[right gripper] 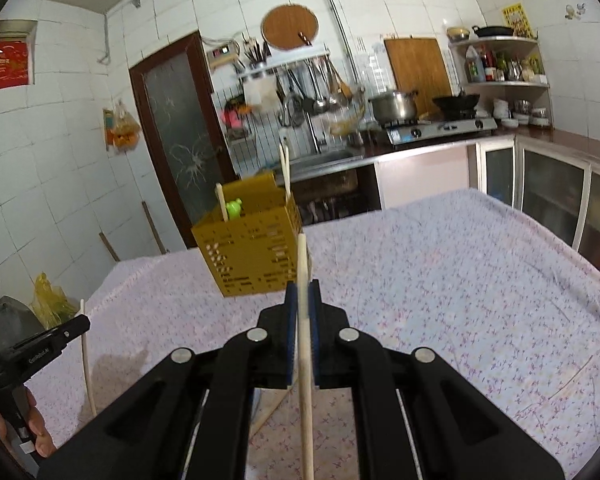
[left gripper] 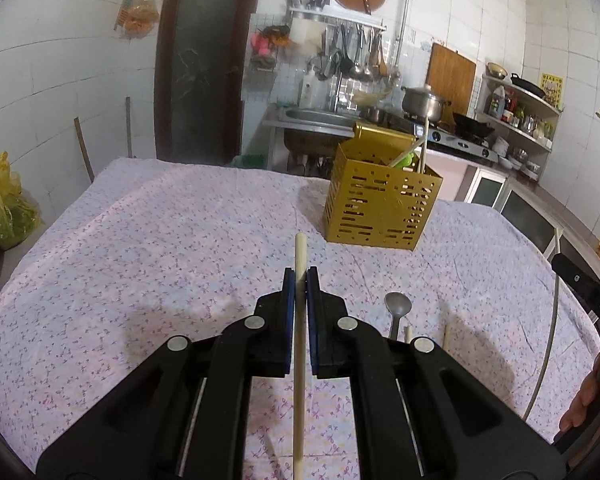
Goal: Organize utensils
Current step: 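Lift both chopsticks and carry them over the yellow holder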
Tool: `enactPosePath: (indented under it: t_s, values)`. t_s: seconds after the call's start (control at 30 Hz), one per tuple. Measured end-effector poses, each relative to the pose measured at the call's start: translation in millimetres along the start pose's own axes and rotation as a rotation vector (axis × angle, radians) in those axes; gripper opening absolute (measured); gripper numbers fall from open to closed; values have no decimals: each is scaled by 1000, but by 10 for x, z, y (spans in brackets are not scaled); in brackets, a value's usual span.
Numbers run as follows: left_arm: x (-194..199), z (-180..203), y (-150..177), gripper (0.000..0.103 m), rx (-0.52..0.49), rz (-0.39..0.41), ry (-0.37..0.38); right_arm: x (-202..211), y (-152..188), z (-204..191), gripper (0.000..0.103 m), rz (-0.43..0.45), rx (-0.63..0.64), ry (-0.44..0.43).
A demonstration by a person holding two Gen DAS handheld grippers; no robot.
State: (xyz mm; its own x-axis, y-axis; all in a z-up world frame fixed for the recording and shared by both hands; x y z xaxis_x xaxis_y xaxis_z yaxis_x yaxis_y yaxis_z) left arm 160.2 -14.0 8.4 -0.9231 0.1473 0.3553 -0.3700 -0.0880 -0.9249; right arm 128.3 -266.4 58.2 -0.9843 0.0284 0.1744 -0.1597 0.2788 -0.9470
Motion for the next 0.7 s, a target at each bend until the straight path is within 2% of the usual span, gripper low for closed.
enactPosePath:
  t_s: [0.33, 0.7]
  values:
    - [251, 3, -73, 4, -13, 99, -20, 160, -58, -72, 6, 80, 41, -11]
    - [423, -18, -370, 4, -4, 179, -9, 223, -309, -251, 6, 154, 62, -40]
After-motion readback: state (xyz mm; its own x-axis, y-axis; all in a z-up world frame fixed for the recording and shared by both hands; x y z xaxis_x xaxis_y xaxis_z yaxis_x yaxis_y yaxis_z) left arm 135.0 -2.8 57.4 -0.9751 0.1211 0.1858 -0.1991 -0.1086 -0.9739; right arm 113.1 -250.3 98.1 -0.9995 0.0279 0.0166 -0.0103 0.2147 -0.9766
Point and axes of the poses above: each gripper's, at about its wrist camera, not at the fingertips, and x roughly against the way its jaws point, z to its right, y to its underside, the point moved 6 cm from there along -x, roughly the way its jaws point, and after that the axes turned 11 degrees about z, right-handed, at the moved point
